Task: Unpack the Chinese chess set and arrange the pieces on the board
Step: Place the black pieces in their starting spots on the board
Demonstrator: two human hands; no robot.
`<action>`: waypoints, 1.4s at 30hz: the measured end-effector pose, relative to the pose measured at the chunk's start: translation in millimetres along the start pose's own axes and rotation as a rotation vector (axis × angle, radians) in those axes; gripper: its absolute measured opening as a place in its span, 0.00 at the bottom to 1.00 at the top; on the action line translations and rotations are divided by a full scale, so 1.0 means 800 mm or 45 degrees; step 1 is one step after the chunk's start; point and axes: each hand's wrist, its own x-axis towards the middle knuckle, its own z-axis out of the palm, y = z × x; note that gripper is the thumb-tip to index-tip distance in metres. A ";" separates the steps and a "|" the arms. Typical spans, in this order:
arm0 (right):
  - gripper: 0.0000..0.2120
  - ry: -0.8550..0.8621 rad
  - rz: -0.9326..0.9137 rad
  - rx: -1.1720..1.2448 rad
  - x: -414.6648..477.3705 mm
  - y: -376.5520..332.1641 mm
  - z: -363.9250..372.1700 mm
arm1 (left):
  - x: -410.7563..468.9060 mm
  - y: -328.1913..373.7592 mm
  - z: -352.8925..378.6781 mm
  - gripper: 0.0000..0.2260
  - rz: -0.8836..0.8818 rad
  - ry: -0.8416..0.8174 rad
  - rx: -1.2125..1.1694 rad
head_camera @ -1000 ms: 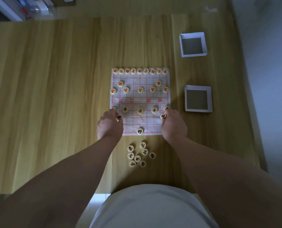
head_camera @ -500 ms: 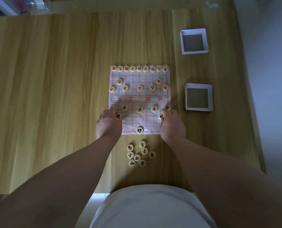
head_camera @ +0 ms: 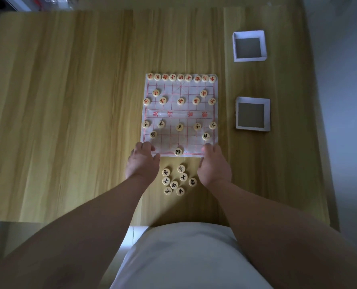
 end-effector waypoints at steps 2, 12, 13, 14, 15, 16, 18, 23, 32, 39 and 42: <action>0.15 -0.035 -0.055 -0.005 -0.011 0.004 0.005 | -0.018 -0.003 0.006 0.07 0.006 -0.025 -0.017; 0.09 -0.151 -0.145 0.008 -0.056 0.018 0.030 | -0.083 -0.020 0.033 0.09 -0.180 -0.098 -0.192; 0.10 -0.143 -0.163 0.004 -0.057 0.017 0.033 | -0.084 -0.021 0.036 0.10 -0.175 -0.106 -0.202; 0.11 -0.136 -0.172 -0.002 -0.058 0.016 0.037 | -0.087 -0.022 0.039 0.10 -0.169 -0.114 -0.211; 0.12 -0.125 -0.161 0.001 -0.057 0.014 0.038 | -0.088 -0.021 0.041 0.10 -0.157 -0.119 -0.218; 0.14 -0.112 -0.133 0.007 -0.055 0.010 0.040 | -0.088 -0.020 0.041 0.09 -0.146 -0.115 -0.221; 0.16 -0.085 -0.055 0.018 -0.052 0.003 0.044 | -0.087 -0.020 0.041 0.09 -0.128 -0.107 -0.218; 0.12 -0.029 -0.002 0.019 -0.060 -0.001 0.055 | -0.089 -0.036 0.041 0.08 -0.171 -0.082 -0.195; 0.15 -0.033 -0.077 -0.087 -0.060 0.002 0.045 | -0.093 -0.044 0.028 0.17 0.016 -0.135 0.019; 0.12 0.056 -0.102 -0.084 -0.051 -0.007 0.040 | -0.078 -0.038 0.021 0.10 0.071 -0.074 0.015; 0.12 0.106 -0.096 -0.065 -0.039 -0.011 0.030 | -0.056 -0.023 0.010 0.10 0.143 -0.023 -0.019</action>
